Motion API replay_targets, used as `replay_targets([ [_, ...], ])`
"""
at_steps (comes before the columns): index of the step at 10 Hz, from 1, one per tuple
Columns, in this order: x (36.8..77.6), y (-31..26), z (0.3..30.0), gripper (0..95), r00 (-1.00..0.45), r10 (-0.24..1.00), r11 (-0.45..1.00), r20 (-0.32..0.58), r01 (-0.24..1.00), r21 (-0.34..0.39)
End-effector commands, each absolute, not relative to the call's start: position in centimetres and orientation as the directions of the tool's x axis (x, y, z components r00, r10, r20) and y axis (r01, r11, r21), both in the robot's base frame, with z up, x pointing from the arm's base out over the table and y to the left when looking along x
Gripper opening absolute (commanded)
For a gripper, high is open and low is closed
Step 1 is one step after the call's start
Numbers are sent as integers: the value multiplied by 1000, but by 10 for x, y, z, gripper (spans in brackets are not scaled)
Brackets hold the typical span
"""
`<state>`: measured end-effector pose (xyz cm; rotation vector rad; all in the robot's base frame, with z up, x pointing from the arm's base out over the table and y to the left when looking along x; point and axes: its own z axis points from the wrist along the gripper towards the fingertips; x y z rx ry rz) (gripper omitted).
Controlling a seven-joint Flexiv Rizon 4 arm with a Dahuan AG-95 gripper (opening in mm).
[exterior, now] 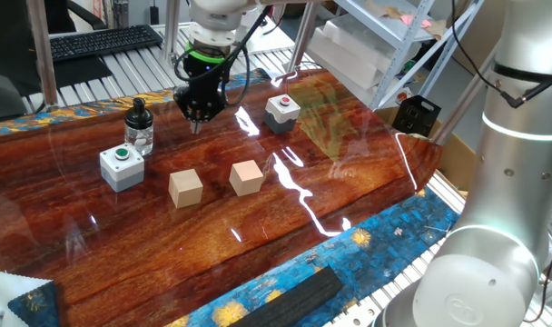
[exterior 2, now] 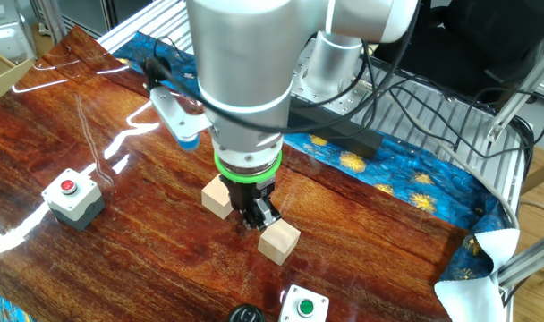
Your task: Unscrew the lid from the jar
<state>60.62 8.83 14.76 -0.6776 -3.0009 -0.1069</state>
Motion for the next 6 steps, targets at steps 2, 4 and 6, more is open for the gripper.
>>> replay_targets([
  [2,606,88,149,0,-892,446,892,79,450,47],
  [4,606,88,149,0,-891,449,891,67,452,37],
  [6,606,88,149,0,-902,427,903,57,429,23],
])
